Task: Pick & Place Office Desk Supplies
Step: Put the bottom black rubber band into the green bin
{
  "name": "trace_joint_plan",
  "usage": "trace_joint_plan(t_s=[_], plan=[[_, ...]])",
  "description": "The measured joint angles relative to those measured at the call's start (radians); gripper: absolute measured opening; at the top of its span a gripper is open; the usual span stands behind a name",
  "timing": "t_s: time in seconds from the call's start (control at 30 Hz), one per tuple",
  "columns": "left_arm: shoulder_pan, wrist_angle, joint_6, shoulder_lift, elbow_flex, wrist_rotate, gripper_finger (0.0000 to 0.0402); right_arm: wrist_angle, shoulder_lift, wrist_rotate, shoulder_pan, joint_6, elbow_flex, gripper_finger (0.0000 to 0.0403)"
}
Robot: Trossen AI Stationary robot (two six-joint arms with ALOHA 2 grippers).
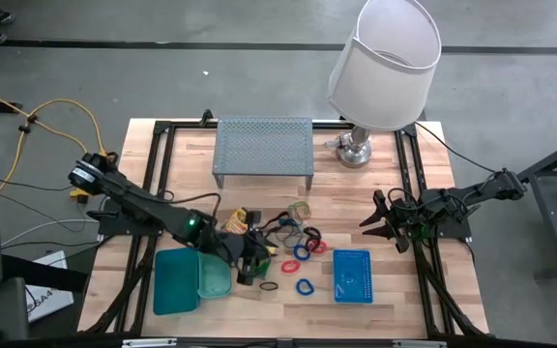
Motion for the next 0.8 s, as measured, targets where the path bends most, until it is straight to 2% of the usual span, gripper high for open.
trace_joint_plan(t_s=[0.2,0.33,0.63,0.8], plan=[[-0.060,-0.101,-0.040,0.028,0.084,-0.088,0.0085,0.001,0.000,0.000,0.000,0.000,0.000,0.0094],[-0.087,-0.186,-0.111,0.098,0.156,-0.086,0.0085,0.001,0.000,0.000,0.000,0.000,0.000,0.0094],[-0.143,-0.224,-0.212,0.252,0.261,-0.077,0.0085,0.001,0.000,0.000,0.000,0.000,0.000,0.0094],[-0.168,-0.356,-0.302,0.343,0.386,-0.083,0.0085,0.001,0.000,0.000,0.000,0.000,0.000,0.0094]])
